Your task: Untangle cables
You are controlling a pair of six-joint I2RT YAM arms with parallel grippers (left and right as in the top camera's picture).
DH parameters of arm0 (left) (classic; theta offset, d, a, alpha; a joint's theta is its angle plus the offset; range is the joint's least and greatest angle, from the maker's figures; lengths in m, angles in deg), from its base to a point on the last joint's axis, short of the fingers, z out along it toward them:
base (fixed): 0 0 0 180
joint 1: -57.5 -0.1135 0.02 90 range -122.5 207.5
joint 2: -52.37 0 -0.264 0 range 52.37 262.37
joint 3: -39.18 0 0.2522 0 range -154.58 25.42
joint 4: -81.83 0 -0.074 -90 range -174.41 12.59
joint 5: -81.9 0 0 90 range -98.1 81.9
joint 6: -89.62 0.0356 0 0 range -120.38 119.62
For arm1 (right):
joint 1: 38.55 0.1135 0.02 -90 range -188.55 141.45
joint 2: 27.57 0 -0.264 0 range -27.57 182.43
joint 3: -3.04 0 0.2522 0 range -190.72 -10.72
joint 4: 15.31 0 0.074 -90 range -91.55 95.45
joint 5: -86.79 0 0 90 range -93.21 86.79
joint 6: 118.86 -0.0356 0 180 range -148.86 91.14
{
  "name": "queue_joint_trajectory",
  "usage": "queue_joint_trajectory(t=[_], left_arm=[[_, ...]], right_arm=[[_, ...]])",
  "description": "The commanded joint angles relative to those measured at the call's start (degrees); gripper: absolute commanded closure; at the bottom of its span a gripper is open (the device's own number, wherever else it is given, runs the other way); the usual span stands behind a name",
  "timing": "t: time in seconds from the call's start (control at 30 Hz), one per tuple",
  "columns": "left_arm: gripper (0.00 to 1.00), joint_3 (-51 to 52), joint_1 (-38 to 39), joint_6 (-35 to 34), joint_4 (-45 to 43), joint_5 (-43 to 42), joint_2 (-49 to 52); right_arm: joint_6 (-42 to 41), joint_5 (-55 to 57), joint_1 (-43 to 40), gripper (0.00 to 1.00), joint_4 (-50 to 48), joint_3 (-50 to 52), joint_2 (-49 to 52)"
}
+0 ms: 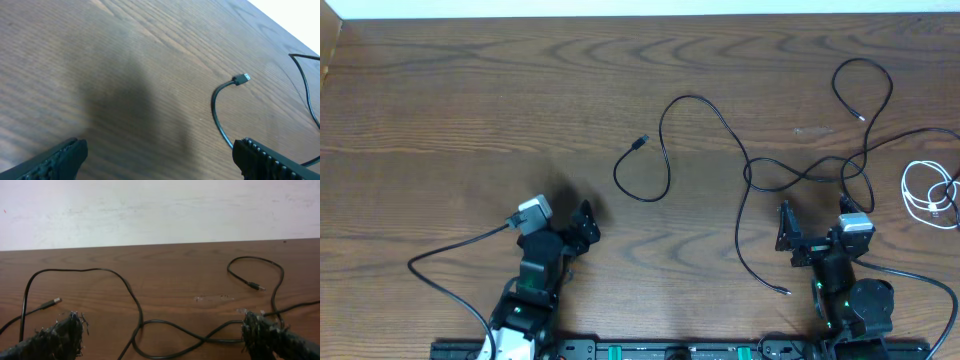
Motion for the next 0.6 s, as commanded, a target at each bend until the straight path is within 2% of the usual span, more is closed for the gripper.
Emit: queue_joint_trajectory(t=[0.0,0.23,0.5,0.57], left_arm=[[0.02,2.4,-0.5,0.6,0.4,-0.5,-3.5],[0.02,2.3,-1.0,3.0,6.8,-0.5,-10.8],[0.02,2.3,-3.1,3.4,20.4,-0.5,-24.8],[0.02,2.3,-3.3,5.7,20.2,-1.0,-27.8]], right_arm=[[0.8,-0.3,0.3,0.01,0.3,0.1,-0.3],[0.8,-0.3,0.3,0.01,0.3,0.1,-0.3],[0.8,-0.3,0.3,0.01,0.3,0.1,-0.3],[0.8,-0.3,0.3,0.01,0.3,0.1,-0.3]])
